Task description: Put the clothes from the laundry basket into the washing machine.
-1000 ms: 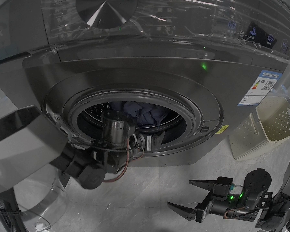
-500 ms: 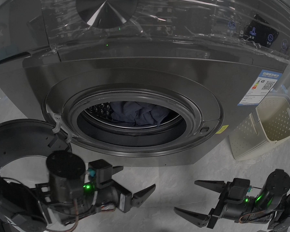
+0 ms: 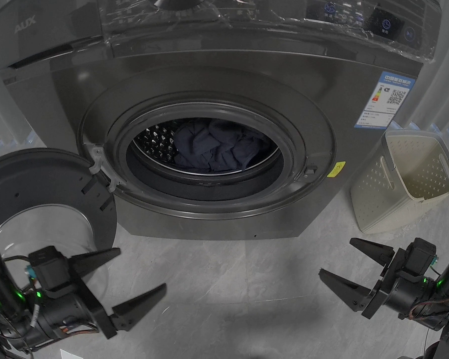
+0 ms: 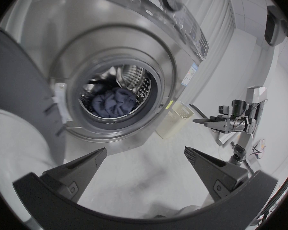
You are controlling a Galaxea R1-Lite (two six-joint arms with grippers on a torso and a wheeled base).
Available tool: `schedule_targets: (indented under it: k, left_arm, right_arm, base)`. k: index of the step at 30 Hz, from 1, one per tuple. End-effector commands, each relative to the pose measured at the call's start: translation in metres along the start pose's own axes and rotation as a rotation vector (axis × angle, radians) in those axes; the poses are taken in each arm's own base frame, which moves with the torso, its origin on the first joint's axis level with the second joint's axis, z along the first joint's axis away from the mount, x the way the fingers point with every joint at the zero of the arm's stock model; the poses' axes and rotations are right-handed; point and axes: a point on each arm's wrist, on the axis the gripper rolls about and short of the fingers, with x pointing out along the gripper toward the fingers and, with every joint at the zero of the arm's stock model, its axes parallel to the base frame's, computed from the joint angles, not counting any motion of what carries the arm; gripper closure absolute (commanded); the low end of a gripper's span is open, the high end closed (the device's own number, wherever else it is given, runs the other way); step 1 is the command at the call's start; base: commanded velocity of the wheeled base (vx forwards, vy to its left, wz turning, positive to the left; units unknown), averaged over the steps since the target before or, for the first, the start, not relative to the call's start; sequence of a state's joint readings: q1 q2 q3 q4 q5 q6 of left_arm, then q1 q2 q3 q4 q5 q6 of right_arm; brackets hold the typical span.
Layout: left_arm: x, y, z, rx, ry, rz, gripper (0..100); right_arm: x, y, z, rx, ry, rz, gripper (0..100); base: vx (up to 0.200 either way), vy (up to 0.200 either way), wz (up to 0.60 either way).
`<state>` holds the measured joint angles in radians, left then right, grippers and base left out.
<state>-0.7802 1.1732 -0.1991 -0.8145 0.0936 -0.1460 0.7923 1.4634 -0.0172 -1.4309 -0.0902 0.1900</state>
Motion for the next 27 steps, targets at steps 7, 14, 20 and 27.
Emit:
schedule_targets:
  k: [7, 14, 20, 27]
  left_arm:
    - [-0.104, 0.026, -0.004, 0.025, -0.238, 0.332, 0]
    - [-0.133, 0.021, -0.039, 0.018, -0.309, 0.453, 0]
    - [-0.142, 0.017, -0.078, 0.012, -0.287, 0.542, 0]
    - [-0.147, 0.011, -0.100, -0.004, -0.245, 0.664, 0]
  right_arm:
    - [-0.072, -0.044, 0.012, -0.012, -0.006, -0.436, 0]
    - [-0.138, -0.034, -0.011, 0.002, -0.007, -0.622, 0]
    - [-0.178, -0.016, -0.049, -0.045, -0.072, -0.665, 0]
    - [-0.182, -0.011, -0.052, -0.097, -0.131, -0.784, 0]
  base:
    - [-0.200, 0.000, 0.00]
    - [-0.200, 0.000, 0.00]
    - [-0.033, 0.000, 0.00]
    - [0.000, 0.086, 0.00]
